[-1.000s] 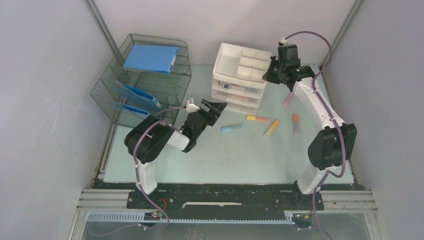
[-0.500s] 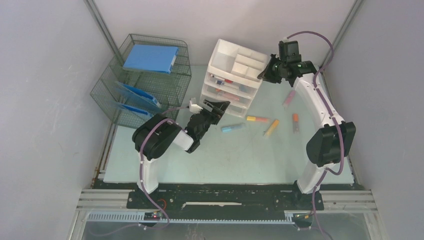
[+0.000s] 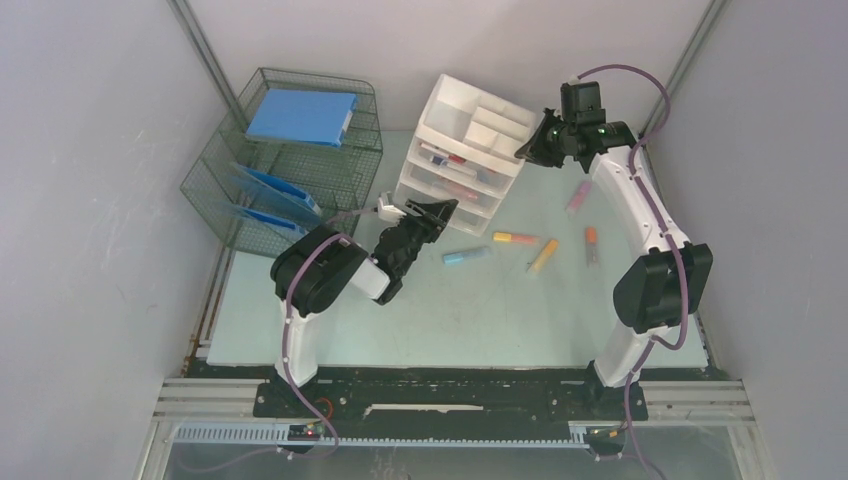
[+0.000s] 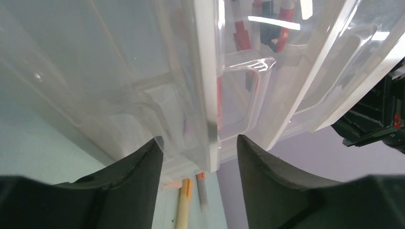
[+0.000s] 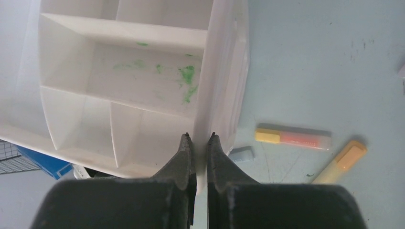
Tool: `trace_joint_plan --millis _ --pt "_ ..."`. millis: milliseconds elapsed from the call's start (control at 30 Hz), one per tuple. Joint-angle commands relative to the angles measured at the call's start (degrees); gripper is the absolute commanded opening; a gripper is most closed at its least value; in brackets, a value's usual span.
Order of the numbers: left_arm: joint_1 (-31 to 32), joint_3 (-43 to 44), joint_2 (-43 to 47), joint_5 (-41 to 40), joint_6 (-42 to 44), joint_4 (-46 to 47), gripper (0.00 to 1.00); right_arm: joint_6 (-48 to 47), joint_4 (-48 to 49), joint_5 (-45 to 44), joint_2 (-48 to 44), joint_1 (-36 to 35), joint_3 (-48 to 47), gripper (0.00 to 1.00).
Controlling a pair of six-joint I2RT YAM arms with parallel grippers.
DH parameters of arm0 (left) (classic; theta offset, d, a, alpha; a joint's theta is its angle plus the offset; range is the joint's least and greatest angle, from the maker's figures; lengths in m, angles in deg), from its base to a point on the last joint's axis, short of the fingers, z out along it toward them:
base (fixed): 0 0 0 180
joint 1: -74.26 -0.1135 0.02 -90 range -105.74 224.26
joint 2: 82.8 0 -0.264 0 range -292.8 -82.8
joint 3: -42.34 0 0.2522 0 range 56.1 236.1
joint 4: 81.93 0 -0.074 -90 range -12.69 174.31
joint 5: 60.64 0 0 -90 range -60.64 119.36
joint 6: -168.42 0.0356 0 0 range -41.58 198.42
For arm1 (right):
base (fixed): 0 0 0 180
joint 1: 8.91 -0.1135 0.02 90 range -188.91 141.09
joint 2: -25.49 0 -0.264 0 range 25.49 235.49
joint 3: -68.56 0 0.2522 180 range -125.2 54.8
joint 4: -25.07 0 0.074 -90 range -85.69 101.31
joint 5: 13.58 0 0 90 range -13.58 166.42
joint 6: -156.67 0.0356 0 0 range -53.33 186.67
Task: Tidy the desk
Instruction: Open the drawer in the storage box.
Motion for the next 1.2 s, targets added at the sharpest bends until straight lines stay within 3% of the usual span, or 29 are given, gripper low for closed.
trace_joint_plan --millis 0,100,467,767,1167 --pt "-0.8 1.5 2.2 -1.0 6.0 7.1 0.55 3.3 4.1 3.8 -2.6 0.1 -1.2 0.00" --pt "-0.9 0.9 3.3 -0.1 6.8 9.0 0.50 2.5 4.9 1.8 -2.5 0.0 -0.9 0.00" --pt "-1.0 -1.6 7.4 2.1 6.5 9.3 0.49 -1.1 11.1 -7.9 -2.6 -0.8 2.1 0.00" --pt "-0.8 -1.7 5.7 4.2 0.9 9.3 0.50 -0.7 15.7 -14.2 -3.0 -2.4 4.1 0.00" --pt "-0.5 -3.0 5.0 3.5 -1.6 9.3 0.37 -0.7 21.7 -22.0 -1.1 -5.3 3.8 0.00"
